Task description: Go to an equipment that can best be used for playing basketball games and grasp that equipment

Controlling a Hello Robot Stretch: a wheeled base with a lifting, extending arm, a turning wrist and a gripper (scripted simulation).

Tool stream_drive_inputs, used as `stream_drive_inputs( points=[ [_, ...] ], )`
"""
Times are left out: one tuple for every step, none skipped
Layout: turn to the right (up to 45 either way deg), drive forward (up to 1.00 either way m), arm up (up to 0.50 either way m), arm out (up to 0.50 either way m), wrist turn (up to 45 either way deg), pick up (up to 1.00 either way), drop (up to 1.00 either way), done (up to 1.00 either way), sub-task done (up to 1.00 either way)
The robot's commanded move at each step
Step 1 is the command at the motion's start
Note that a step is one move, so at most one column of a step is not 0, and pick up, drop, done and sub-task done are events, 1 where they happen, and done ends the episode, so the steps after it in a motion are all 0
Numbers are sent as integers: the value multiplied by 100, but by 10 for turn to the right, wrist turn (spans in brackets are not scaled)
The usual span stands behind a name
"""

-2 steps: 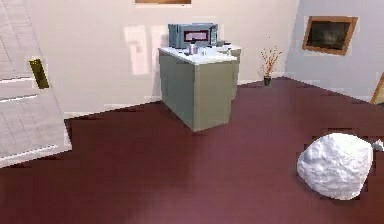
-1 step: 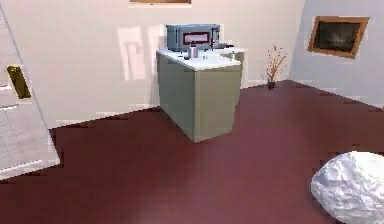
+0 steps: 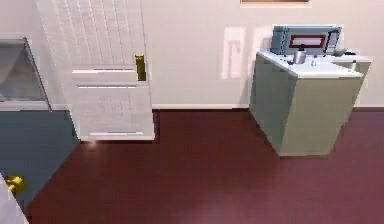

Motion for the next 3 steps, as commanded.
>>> stream_drive_inputs(
  points=[
    [0, 65, 0, 0, 0, 0, 0, 0, 0],
    [-420, 0, 0, 0, 0, 0, 0, 0, 0],
    [0, 40, 0, 0, 0, 0, 0, 0, 0]
  ],
)
